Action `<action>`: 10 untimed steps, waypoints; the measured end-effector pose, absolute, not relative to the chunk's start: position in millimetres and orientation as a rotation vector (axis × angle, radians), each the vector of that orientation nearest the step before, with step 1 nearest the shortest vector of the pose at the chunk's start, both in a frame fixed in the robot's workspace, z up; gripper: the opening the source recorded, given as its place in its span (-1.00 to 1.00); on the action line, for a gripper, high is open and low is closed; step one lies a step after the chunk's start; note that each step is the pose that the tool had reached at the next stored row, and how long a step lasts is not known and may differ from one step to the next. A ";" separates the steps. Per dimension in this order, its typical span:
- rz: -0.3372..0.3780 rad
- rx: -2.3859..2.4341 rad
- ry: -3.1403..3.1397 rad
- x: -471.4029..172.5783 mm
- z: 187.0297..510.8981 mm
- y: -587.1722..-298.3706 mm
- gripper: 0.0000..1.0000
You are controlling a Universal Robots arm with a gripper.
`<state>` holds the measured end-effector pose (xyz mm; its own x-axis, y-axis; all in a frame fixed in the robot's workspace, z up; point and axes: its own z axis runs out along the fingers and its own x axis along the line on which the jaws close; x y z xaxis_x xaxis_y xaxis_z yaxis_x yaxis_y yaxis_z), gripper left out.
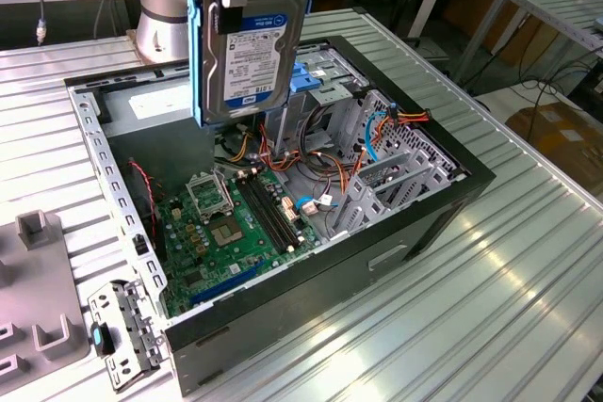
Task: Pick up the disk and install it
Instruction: 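Insert the disk into the insertion slot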
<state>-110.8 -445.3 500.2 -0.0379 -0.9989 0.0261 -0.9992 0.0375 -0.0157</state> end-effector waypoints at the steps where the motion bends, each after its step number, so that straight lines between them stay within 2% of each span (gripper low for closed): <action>1: 0.046 2.174 -2.257 -109.5 500.2 -445.3 -0.25; 5: 0.046 2.173 -2.257 -104.9 500.3 -445.6 -0.25; 10: 0.046 2.173 -2.257 -104.3 500.2 -465.5 -0.25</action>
